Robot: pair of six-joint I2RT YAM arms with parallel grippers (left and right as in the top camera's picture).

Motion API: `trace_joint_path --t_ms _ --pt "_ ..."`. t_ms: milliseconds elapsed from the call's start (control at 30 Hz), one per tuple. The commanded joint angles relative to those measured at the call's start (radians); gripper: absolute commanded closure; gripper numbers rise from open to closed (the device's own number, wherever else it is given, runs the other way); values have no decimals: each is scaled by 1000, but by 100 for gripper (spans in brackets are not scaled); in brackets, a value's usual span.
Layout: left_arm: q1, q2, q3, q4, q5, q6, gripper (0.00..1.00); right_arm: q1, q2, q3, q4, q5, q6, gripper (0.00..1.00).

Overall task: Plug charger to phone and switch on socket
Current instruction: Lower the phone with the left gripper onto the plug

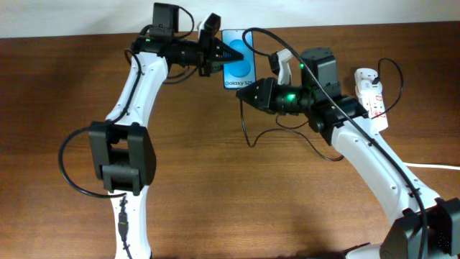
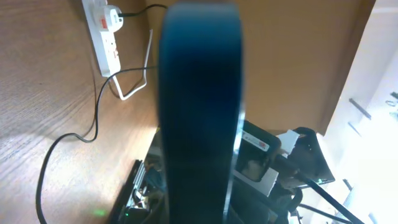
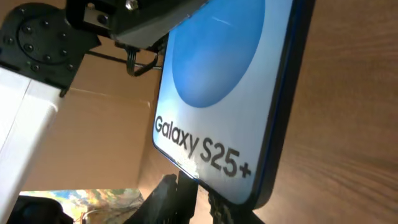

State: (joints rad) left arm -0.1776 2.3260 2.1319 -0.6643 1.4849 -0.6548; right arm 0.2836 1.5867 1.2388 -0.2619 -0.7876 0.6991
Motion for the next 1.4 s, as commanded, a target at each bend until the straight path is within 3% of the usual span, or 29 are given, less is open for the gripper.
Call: trace_joint_path --t_ms 0,100,233,367,500,533,667,867,1167,1367 --pt "27 -19 12 0 79 -3 100 -9 -8 11 -14 -20 -14 77" --pt "45 -18 12 3 59 27 100 -10 -8 11 -14 -44 -40 66" --pt "65 -16 12 1 55 186 100 -10 -8 11 -15 -43 -56 52" --pt "65 11 12 -13 29 251 100 -10 -8 11 -16 -43 -67 50" --pt "64 31 11 -342 -364 433 100 -10 -8 11 -60 -38 -125 43" --pt "64 31 11 -456 -472 525 100 -10 -8 11 -86 -20 -145 41" --pt "58 32 11 -639 -653 685 100 -10 -8 11 -114 14 -146 39" --pt "29 32 -29 -617 -742 677 100 -10 -8 11 -169 23 -172 36" --pt "21 32 -222 -410 -753 441 100 -10 -8 11 -200 41 -172 34" --pt "21 32 -287 -336 -798 446 100 -10 -8 11 -204 41 -172 34"
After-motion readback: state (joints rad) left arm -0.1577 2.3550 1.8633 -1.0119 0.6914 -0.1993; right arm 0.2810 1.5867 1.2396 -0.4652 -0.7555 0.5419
